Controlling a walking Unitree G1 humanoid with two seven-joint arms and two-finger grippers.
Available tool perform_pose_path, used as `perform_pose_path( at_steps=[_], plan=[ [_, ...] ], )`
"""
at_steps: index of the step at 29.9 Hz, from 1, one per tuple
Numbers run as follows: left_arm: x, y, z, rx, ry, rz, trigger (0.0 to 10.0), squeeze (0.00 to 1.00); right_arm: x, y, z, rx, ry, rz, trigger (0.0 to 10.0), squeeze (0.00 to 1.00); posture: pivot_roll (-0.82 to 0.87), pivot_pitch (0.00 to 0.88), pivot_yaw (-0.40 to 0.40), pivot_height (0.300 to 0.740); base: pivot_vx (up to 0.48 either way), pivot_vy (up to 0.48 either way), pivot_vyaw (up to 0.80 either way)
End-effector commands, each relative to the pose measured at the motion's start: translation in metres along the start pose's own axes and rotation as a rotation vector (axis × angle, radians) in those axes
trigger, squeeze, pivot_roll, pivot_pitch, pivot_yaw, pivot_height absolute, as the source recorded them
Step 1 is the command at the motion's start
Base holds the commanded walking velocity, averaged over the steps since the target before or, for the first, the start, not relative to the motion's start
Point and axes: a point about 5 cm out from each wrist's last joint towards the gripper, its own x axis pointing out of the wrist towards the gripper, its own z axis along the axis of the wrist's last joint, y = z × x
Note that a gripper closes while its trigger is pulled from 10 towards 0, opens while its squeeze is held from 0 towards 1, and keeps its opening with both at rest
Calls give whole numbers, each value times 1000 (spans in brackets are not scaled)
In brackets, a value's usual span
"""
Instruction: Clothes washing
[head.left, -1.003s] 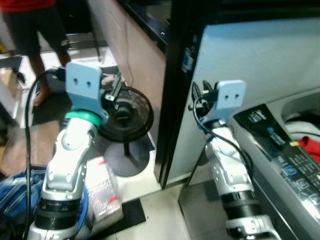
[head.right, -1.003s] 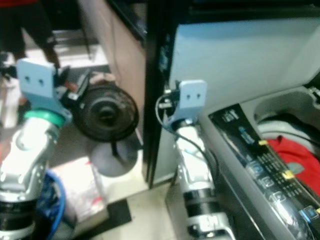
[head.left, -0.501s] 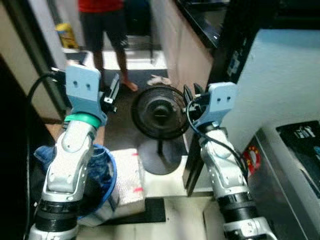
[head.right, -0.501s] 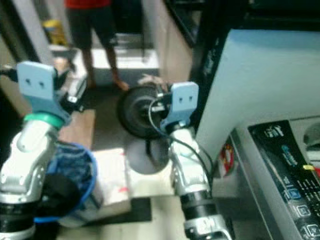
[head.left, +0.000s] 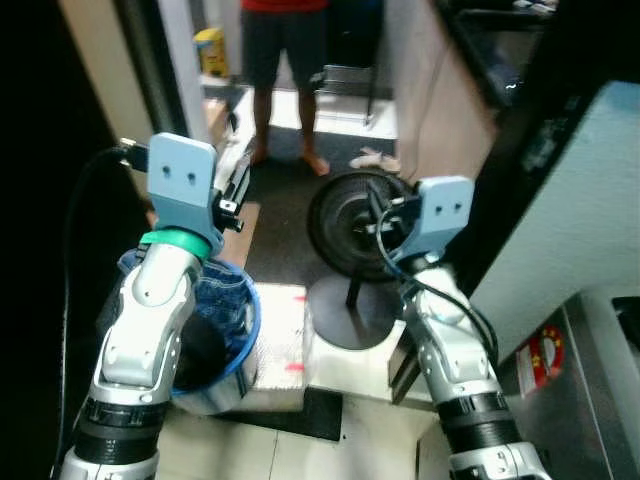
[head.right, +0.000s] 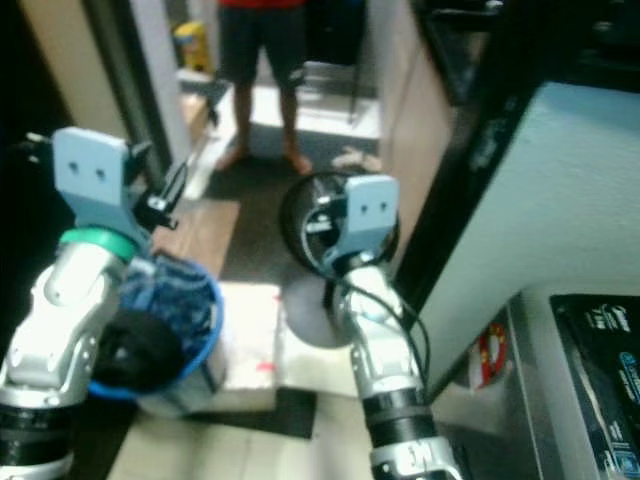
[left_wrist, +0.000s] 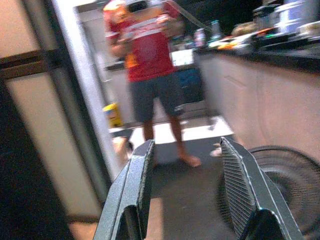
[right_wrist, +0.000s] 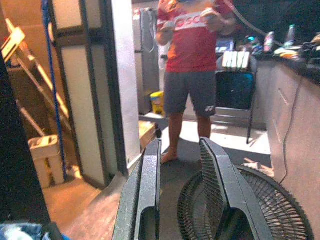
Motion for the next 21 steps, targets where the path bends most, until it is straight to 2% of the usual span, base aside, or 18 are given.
perform_pose_path(
  at_steps=[1,7,9,11,12,17,21],
  plan=[
    [-2,2,-6,21,23,4,10000,0,-2,12,-4,37,16,46,10000,0,130,58,12,740,480,0,0],
    [-2,3,-7,27,26,7,10000,0,-6,20,-7,53,29,91,10000,0,131,61,14,740,480,0,0],
    [-2,3,-7,27,25,7,10000,0,-7,21,-9,30,38,93,10000,0,133,62,14,740,480,0,769],
    [-2,3,-7,29,25,7,10000,0,-7,20,-10,22,42,85,10000,0,133,63,14,740,480,0,781],
    [-3,3,-7,31,25,7,10000,0,-6,15,-9,37,36,54,10000,0,131,65,15,740,480,0,0],
    [-3,3,-8,33,27,8,10000,0,-5,11,-6,71,18,33,10000,0,131,64,15,740,480,0,0],
    [-3,3,-9,31,34,14,10000,0,-5,11,-6,68,20,39,10000,0,131,65,15,740,178,0,0]
  ],
)
